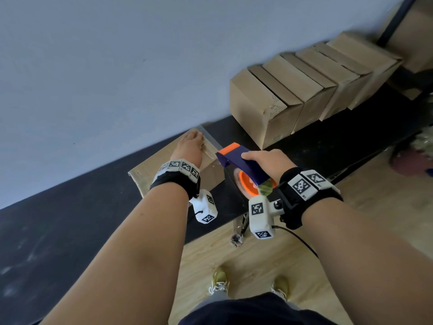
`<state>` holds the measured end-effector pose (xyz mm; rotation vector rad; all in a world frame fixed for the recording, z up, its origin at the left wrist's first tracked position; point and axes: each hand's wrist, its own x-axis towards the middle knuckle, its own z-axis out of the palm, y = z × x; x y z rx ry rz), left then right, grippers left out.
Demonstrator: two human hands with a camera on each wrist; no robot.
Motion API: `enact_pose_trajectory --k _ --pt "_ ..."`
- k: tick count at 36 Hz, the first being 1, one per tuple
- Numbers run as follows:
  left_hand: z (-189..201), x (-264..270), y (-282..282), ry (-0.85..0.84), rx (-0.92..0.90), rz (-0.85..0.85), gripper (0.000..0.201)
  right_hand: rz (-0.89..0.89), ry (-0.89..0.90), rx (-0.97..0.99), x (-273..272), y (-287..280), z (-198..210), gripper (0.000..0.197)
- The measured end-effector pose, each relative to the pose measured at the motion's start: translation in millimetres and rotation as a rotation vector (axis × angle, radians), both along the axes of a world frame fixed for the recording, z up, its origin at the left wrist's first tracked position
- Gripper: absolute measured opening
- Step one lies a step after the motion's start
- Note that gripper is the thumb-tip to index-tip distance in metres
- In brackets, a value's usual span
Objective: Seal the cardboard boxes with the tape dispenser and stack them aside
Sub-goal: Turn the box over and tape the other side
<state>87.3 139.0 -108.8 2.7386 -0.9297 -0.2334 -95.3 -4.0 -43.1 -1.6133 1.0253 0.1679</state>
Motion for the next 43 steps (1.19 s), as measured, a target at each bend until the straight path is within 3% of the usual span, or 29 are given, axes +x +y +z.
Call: enact_pose_trajectory --k 4,14,20,23,27,36,43 --pt "-1.2 3.1 -1.5 0.015 0.079 -0.014 0.052 0.034 0.009 0.005 -10.6 -8.0 -6.7 0.046" --pt "0.9 -2.2 -4.9 0.053 0.072 0.007 0.052 0.062 0.045 0.034 -24.1 -14.2 -17.1 0.055" --pt "0.9 -12.2 -9.5 0.078 0.018 0.075 0.047 0.05 0.06 0.01 -17.3 -6.6 -23.4 0.051" --pt "-2.3 -19.8 -9.1 0.104 -0.033 0.137 0.055 0.051 0.062 0.015 -14.7 -3.0 -25.9 0.047" --pt "-6.2 -26.6 -7.1 0.088 0.004 0.144 0.07 0.054 0.068 0.041 -12.8 -3.1 -29.6 0.045" --pt "-10.2 -34.7 -6.9 0.049 0.061 0.139 0.068 0.042 0.097 0.067 1.2 -5.6 -33.4 0.062" --pt "-10.0 -34.7 -7.9 0.029 0.073 0.145 0.067 0.089 0.118 0.112 12.8 -17.9 -26.3 0.052"
